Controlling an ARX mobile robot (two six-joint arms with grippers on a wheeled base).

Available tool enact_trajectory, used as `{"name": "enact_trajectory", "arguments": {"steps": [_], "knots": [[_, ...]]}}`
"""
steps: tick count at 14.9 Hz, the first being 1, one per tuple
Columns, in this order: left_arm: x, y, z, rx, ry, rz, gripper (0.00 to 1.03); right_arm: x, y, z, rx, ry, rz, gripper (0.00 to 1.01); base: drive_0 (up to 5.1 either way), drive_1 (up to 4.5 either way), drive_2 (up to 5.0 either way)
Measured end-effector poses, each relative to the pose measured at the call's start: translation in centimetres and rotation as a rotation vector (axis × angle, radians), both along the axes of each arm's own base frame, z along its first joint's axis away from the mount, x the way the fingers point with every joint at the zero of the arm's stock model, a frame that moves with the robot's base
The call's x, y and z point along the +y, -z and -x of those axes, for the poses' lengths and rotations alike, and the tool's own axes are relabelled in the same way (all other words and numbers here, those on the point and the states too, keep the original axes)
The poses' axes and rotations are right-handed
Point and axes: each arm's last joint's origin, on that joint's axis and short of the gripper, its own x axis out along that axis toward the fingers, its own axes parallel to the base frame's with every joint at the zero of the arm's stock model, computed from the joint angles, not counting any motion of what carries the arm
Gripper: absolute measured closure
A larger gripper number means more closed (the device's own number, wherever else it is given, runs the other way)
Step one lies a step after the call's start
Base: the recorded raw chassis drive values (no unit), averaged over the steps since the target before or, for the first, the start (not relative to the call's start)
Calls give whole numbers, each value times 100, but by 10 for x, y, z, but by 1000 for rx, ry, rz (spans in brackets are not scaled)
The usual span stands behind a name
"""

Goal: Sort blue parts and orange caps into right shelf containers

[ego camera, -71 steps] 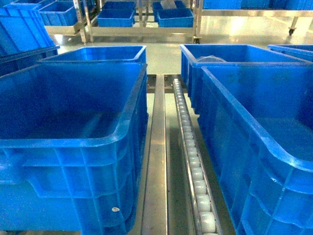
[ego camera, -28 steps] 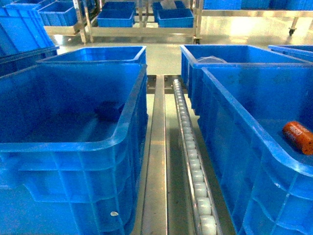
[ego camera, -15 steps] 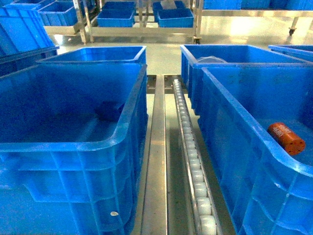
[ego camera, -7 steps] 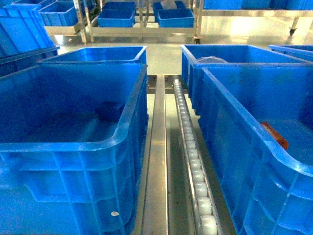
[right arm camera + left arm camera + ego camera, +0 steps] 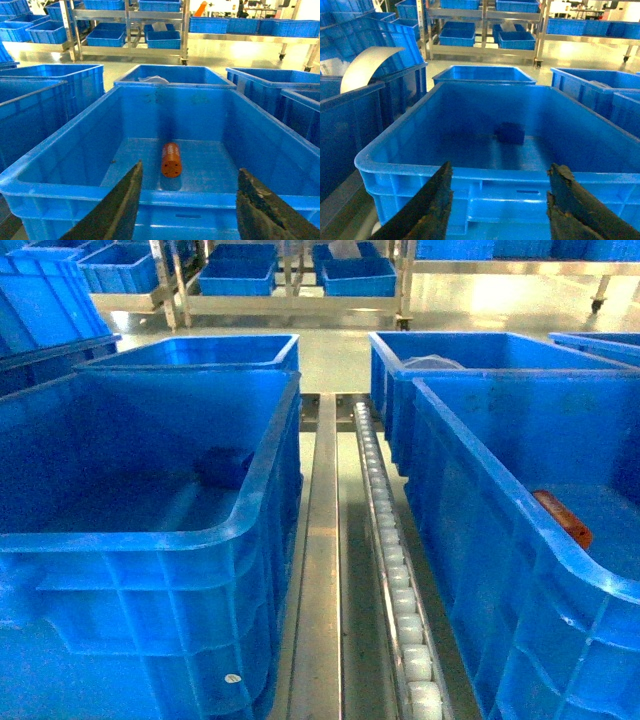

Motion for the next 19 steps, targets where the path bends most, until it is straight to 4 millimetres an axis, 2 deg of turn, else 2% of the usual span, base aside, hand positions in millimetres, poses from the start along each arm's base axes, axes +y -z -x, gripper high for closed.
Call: {"name": "enact_trajectory", "arguments": {"steps": [3,4,19], "knots": [[0,0,0,0,0,0,7,0,0,0,0,0,0,5,0,0,0],[0,0,0,0,0,-1,4,0,0,0,0,0,-1,2,0,0,0],[0,0,0,0,0,-1,5,0,0,0,0,0,-1,3,0,0,0]]}}
